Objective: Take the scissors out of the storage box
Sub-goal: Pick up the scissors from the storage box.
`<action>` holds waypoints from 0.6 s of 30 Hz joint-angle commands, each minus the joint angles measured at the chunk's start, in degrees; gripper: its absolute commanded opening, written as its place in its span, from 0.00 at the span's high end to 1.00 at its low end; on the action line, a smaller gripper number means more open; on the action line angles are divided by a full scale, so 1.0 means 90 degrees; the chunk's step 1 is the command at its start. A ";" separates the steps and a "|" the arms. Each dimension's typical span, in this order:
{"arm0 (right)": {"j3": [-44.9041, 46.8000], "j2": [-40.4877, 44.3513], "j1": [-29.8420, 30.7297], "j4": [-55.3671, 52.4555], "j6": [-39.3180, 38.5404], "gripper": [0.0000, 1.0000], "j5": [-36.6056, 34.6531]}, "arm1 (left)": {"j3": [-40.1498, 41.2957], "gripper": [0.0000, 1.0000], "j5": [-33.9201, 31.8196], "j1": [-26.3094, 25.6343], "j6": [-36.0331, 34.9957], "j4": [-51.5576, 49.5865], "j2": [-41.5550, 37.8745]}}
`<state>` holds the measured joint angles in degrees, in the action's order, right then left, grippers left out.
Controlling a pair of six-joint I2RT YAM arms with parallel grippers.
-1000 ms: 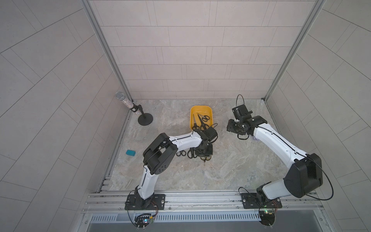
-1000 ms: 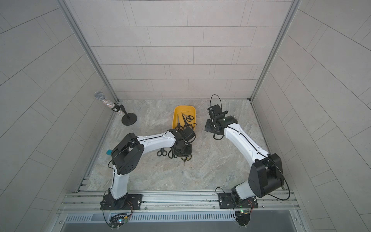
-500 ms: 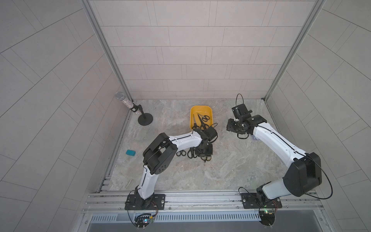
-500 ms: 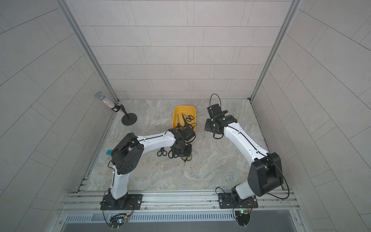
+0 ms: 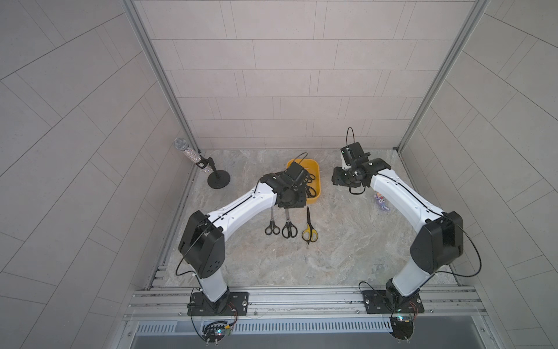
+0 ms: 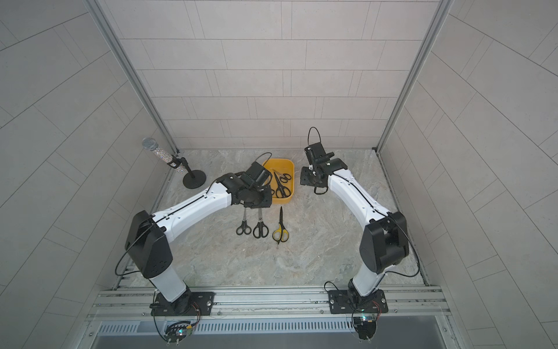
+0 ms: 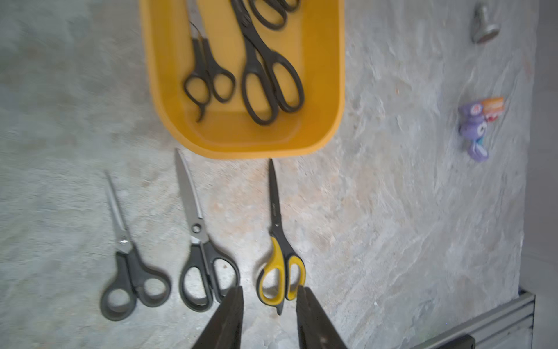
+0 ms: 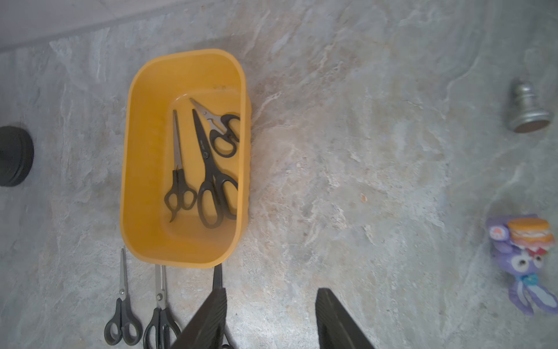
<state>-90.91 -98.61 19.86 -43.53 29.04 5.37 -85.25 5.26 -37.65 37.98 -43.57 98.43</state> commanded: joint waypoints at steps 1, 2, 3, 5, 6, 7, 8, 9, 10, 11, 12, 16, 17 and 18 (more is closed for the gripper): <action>-0.0765 -0.0730 0.0252 -0.0565 -0.0652 0.48 0.0291 | -0.0218 0.64 -0.0400 0.0449 -0.0493 -0.0546 0.0075; -0.0980 -0.0942 0.0342 -0.0647 -0.0748 0.48 0.0247 | -0.0345 0.64 -0.0537 0.0545 -0.0651 -0.0637 0.0101; -0.1168 -0.1150 0.0406 -0.0698 -0.0792 0.48 0.0189 | -0.0473 0.64 -0.0617 0.0632 -0.0786 -0.0736 0.0156; -0.1350 -0.1463 0.0474 -0.0658 -0.0801 0.48 0.0202 | -0.0689 0.64 -0.0615 0.0816 -0.0948 -0.0908 0.0285; -0.1416 -0.1594 0.0496 -0.0613 -0.0795 0.48 0.0217 | -0.0725 0.64 -0.0532 0.0933 -0.0967 -0.0935 0.0341; -0.1496 -0.1727 0.0515 -0.0584 -0.0811 0.48 0.0242 | -0.0732 0.64 -0.0432 0.1035 -0.0969 -0.0949 0.0374; -0.1628 -0.1886 0.0563 -0.0611 -0.0879 0.48 0.0210 | -0.0714 0.64 -0.0343 0.1161 -0.0963 -0.0948 0.0383; -0.1816 -0.2063 0.0615 -0.0690 -0.1010 0.49 0.0118 | -0.0704 0.64 -0.0278 0.1262 -0.0965 -0.0942 0.0403; -0.1987 -0.2220 0.0654 -0.0781 -0.1173 0.49 0.0074 | -0.0675 0.64 -0.0232 0.1343 -0.0977 -0.0959 0.0414; -0.2207 -0.2397 0.0708 -0.0881 -0.1360 0.50 -0.0019 | -0.0657 0.64 -0.0181 0.1424 -0.0997 -0.0973 0.0411; -0.2428 -0.2577 0.0749 -0.1000 -0.1521 0.50 -0.0128 | -0.0631 0.64 -0.0125 0.1507 -0.1013 -0.0980 0.0419; -0.3252 -0.3244 0.0803 -0.1453 -0.1806 0.52 -0.0340 | -0.0497 0.64 -0.0018 0.1651 -0.1101 -0.1050 0.0400; -0.3367 -0.3368 0.0814 -0.1504 -0.1832 0.52 -0.0347 | -0.0439 0.64 0.0009 0.1687 -0.1104 -0.1042 0.0392; -0.3459 -0.3483 0.0815 -0.1567 -0.1840 0.52 -0.0360 | -0.0379 0.64 0.0054 0.1716 -0.1104 -0.1020 0.0391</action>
<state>-119.46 -128.09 26.76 -52.69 15.22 4.49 -90.13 4.54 -22.55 29.43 -50.87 101.60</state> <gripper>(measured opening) 0.483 0.360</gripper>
